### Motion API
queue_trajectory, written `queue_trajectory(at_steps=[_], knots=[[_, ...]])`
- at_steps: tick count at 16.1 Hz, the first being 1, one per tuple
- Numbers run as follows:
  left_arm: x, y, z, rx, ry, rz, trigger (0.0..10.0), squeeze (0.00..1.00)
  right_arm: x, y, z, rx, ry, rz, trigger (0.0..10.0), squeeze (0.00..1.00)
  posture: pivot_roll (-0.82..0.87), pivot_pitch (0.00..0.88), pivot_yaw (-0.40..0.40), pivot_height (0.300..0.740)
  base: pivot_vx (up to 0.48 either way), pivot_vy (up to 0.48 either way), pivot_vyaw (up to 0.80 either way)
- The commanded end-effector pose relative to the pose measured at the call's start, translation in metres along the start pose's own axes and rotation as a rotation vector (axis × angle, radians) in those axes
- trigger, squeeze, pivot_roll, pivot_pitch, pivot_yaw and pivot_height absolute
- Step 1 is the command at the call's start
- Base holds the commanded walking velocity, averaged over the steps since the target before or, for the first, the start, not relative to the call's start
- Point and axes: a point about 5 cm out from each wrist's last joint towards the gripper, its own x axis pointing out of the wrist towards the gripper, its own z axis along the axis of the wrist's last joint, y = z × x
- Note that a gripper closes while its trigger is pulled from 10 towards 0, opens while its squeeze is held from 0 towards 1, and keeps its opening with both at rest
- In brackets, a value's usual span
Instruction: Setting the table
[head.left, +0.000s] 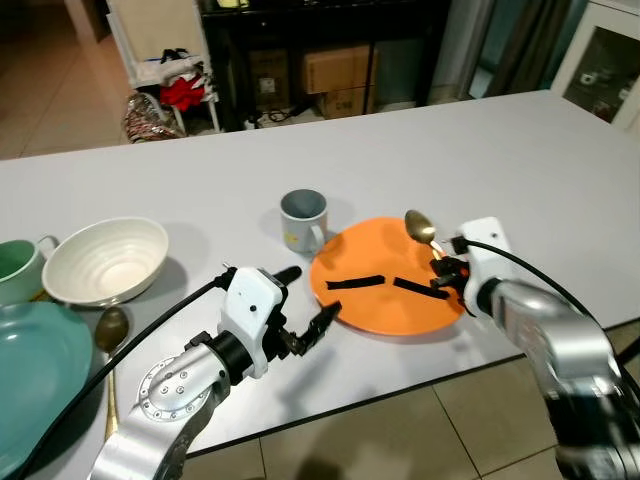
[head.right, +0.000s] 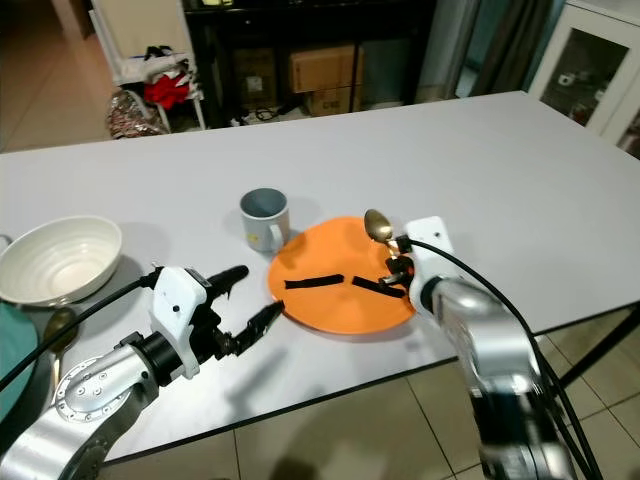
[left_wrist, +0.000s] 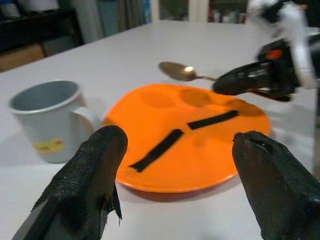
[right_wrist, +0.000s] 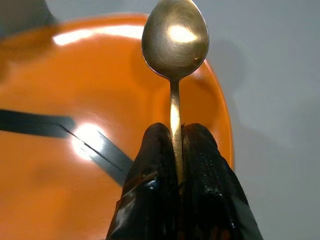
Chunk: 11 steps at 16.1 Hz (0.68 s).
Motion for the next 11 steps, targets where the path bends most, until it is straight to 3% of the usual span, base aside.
queue_trajectory(at_steps=[1,5,11], knots=[[0.000,0.000,0.006,0.012,-0.010,-0.017,10.0,0.00,0.005,0.002,0.004,-0.019,0.000,0.014,10.0,0.00,0.00,0.000,0.033,0.740,0.000,0.000,0.00],[-0.006,-0.005,0.006,0.004,0.012,-0.064,10.0,0.00,0.022,0.008,0.001,-0.010,0.037,0.076,10.0,0.00,0.01,0.000,0.026,0.740,0.000,0.000,0.00],[-0.008,-0.006,0.007,0.007,0.023,-0.078,10.0,0.00,0.033,0.016,0.003,-0.020,0.032,0.123,10.0,0.00,0.02,0.000,0.026,0.740,0.000,0.000,0.00]])
